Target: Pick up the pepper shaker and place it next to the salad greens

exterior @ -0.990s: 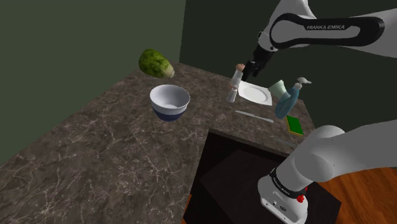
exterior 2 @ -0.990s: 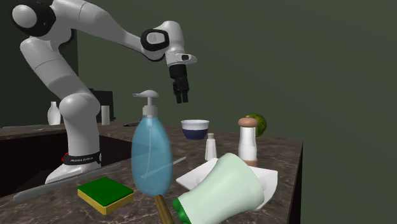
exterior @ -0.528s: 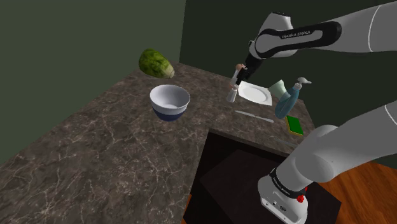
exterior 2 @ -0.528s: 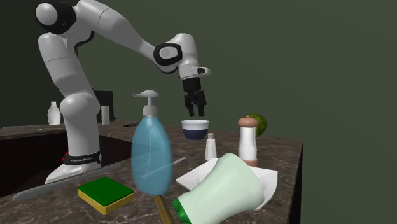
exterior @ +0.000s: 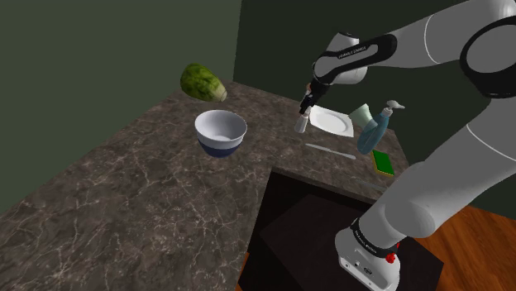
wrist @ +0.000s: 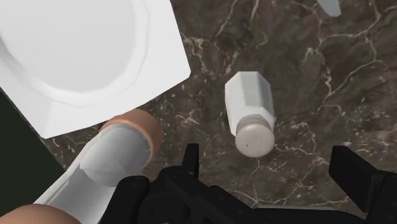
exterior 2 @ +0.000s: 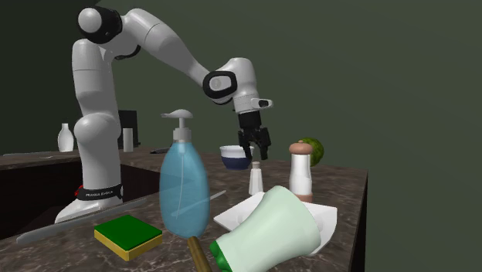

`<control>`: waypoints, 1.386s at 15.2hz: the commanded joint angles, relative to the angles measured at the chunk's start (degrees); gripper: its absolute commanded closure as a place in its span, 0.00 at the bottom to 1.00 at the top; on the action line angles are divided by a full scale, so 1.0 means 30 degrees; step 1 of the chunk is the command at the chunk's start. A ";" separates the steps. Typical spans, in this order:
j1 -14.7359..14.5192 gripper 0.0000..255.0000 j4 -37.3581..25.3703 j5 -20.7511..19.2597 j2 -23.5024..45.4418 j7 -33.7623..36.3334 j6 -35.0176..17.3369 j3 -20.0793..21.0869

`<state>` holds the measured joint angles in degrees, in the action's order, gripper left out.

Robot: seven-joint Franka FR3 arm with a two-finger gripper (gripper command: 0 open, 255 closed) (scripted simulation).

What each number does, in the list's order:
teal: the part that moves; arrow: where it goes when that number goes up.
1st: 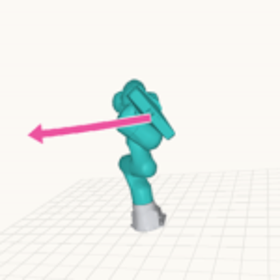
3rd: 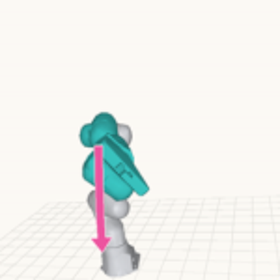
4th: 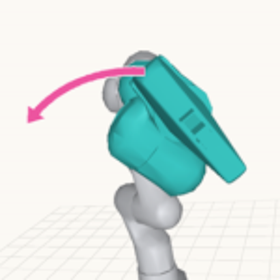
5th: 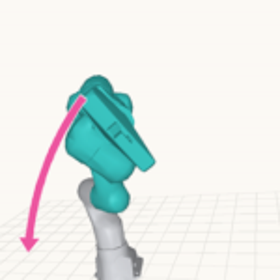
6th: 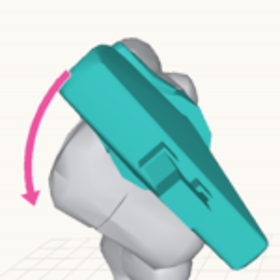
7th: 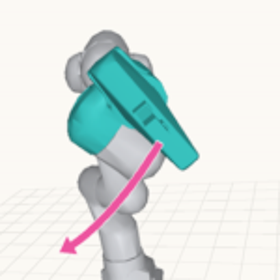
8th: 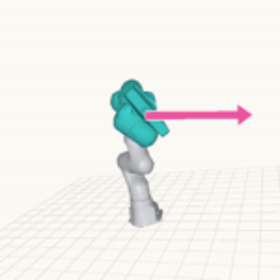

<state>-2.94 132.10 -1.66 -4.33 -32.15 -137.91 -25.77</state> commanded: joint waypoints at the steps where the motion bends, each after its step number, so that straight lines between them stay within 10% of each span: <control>1: -0.0014 0.00 0.0102 0.0315 0.0496 -0.0295 -0.0573 -0.0070; 13: -0.0035 0.00 0.0260 0.0869 0.1294 -0.0689 -0.1448 -0.0104; 14: -0.0035 1.00 0.0260 0.0869 0.1294 -0.0689 -0.1448 -0.0104; 21: -0.0036 1.00 0.0267 0.0862 0.1285 -0.0682 -0.1446 -0.0103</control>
<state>-3.05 132.89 0.93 -0.48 -34.20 -142.25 -26.08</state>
